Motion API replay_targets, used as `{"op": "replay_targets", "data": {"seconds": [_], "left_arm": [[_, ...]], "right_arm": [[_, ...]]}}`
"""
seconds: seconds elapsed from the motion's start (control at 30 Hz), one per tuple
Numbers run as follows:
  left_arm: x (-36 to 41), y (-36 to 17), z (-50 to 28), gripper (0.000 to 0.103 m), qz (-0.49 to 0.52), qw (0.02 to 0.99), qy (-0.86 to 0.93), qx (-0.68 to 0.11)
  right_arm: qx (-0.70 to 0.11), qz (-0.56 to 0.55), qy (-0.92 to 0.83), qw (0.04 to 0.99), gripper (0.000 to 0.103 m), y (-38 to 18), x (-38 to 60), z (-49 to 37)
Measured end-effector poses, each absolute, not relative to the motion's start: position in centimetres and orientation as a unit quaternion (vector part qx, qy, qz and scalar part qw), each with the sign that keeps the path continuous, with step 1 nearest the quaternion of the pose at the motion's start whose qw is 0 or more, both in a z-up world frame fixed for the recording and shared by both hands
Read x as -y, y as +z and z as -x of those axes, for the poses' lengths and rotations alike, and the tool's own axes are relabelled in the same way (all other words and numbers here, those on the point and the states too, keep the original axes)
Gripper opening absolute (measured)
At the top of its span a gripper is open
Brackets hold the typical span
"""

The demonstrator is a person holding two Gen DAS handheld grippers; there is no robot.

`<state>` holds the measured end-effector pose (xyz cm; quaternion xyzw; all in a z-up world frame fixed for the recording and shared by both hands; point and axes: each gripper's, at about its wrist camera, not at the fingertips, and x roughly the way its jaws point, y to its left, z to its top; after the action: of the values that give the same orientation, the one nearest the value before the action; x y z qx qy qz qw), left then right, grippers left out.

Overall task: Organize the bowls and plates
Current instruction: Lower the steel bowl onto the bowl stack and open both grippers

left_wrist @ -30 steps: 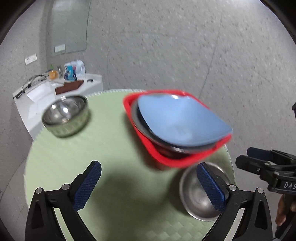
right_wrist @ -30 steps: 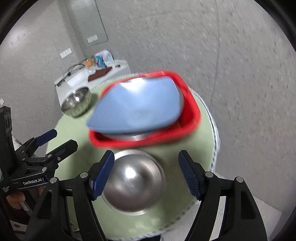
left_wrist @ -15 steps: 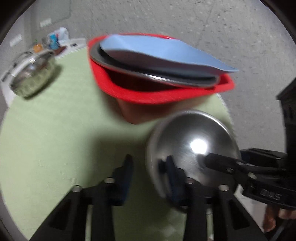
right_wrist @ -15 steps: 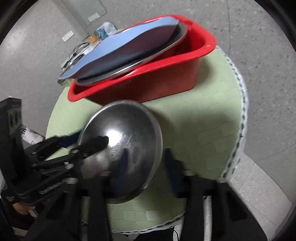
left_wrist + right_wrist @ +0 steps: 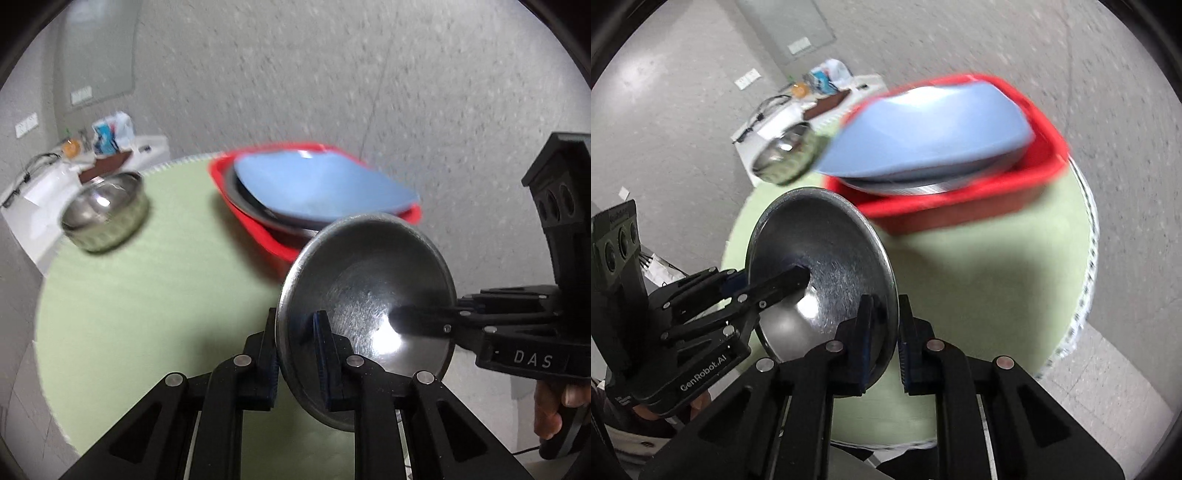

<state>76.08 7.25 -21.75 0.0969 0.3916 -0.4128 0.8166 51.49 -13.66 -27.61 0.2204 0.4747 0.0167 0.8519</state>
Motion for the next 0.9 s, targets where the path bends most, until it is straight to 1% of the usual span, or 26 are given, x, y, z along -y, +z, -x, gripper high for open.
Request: {"op": "replay_targets", "data": {"seconds": [0.3, 0.5, 0.6, 0.73, 0.9], "left_arm": [[-16.5, -17.9, -81.8, 0.014, -0.054, 0.844, -0.389, -0.365], [-20.4, -16.6, -88.2, 0.017, -0.056, 0.855, -0.363, -0.366], [-20.6, -16.4, -91.8, 0.017, -0.054, 0.858, -0.353, -0.37], [-18.9, -17.0, -96.8, 0.016, -0.047, 0.86, -0.336, -0.38], [-16.1, -19.2, -101.6, 0.018, -0.047, 0.855, -0.324, -0.403]], "right_arm": [[-0.442, -0.186, 0.044, 0.876, 0.012, -23.8, 7.7, -58.6], [-0.426, -0.159, 0.062, 0.888, 0.012, -22.4, 4.2, -66.5], [-0.429, -0.156, 0.07, 0.887, 0.012, -22.7, 3.2, -71.1], [-0.437, -0.148, 0.068, 0.885, 0.012, -23.2, 2.4, -75.9], [-0.459, -0.143, 0.052, 0.875, 0.012, -24.9, 2.0, -80.4]]}}
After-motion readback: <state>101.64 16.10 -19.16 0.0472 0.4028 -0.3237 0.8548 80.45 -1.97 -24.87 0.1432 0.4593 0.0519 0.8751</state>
